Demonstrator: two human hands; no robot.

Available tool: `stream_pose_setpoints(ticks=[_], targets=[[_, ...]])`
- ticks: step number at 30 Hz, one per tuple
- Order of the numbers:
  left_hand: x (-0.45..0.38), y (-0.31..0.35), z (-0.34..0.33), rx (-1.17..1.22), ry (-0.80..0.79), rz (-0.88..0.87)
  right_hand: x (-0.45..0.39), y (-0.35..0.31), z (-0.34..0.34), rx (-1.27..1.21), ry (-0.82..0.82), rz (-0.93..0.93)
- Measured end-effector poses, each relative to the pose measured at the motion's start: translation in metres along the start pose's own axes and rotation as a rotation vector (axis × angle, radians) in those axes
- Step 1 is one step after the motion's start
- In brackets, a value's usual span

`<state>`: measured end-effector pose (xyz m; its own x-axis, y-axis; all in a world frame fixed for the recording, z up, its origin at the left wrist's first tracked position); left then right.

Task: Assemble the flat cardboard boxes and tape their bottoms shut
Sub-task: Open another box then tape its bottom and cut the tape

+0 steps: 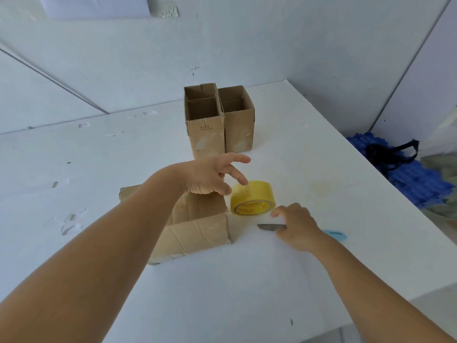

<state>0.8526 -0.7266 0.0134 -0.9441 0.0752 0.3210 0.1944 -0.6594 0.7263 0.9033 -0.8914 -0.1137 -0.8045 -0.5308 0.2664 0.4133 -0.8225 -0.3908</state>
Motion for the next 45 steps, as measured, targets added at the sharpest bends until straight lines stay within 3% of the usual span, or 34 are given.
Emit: stream_pose_setpoints(ticks=[2,6,11,18,21,25,29,34,40,45], targets=[[0.000,0.000,0.000,-0.006,0.006,-0.002,0.006,0.010,-0.013,0.109,-0.047,-0.017],[-0.001,0.000,-0.003,-0.011,0.005,-0.002,0.010,0.009,-0.006,0.011,0.076,0.032],[0.000,0.001,-0.002,-0.037,0.005,0.013,0.018,0.000,0.011,0.088,0.186,0.079],[0.003,0.005,-0.004,-0.053,-0.004,0.031,0.053,-0.036,0.055,-0.527,0.108,0.178],[0.004,0.007,-0.005,-0.073,0.002,0.033,0.066,-0.060,0.088,-0.385,0.278,0.269],[0.006,0.007,-0.005,-0.089,0.004,0.030,0.075,-0.094,0.108,0.026,0.443,0.344],[0.005,0.006,-0.006,-0.099,0.002,0.029,0.070,-0.107,0.103,0.283,0.430,0.317],[0.005,0.005,-0.005,-0.094,-0.010,0.017,0.056,-0.120,0.083,0.413,0.359,0.299],[0.003,0.002,-0.001,-0.084,-0.010,0.009,0.046,-0.088,0.086,0.123,0.242,0.284],[0.000,0.002,-0.001,-0.098,0.000,-0.003,0.036,-0.042,0.041,0.016,0.070,0.230]])
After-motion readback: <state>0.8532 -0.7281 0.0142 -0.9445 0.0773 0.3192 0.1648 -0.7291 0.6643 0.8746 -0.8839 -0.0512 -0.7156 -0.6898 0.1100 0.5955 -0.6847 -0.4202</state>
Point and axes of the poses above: each hand's wrist, its own x-axis away from the middle knuckle, its own z-axis out of the back of the hand, y = z × x, the point moved 10 cm from there along -x, towards the middle knuckle, and after that the axes turned 3 degrees about y, right-handed, at the moved point
